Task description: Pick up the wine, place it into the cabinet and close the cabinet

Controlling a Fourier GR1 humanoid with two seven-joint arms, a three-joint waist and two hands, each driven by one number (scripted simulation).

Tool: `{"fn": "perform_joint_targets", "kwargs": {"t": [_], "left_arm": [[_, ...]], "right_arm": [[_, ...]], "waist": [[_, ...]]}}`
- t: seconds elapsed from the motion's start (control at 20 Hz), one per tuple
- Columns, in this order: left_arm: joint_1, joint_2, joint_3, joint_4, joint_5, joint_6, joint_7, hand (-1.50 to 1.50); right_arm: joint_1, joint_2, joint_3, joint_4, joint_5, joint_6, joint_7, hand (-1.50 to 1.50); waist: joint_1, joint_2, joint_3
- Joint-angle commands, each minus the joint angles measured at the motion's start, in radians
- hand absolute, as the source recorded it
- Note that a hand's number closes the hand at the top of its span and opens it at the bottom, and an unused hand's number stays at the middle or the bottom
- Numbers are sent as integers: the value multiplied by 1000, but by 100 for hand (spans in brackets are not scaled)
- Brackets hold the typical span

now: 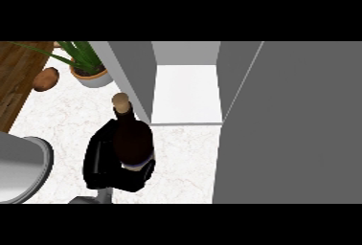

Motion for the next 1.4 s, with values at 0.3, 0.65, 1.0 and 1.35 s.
{"fn": "perform_joint_targets", "kwargs": {"t": [0.3,0.65,1.0,1.35], "left_arm": [[-234,0,-166,-3,42,369,177,150],[-398,0,-105,190,66,413,178,150],[-426,0,-167,378,124,434,38,150],[-464,0,-246,501,245,499,-60,150]], "right_arm": [[53,2,4,-196,-78,2,96,-150],[108,-8,-66,-187,-134,58,27,-150],[85,13,-63,-209,-147,33,79,-150],[122,9,-48,-223,-157,75,59,-150]], "waist": [[-12,2,-1],[-15,4,0],[-20,6,-1],[-30,5,-1]]}}
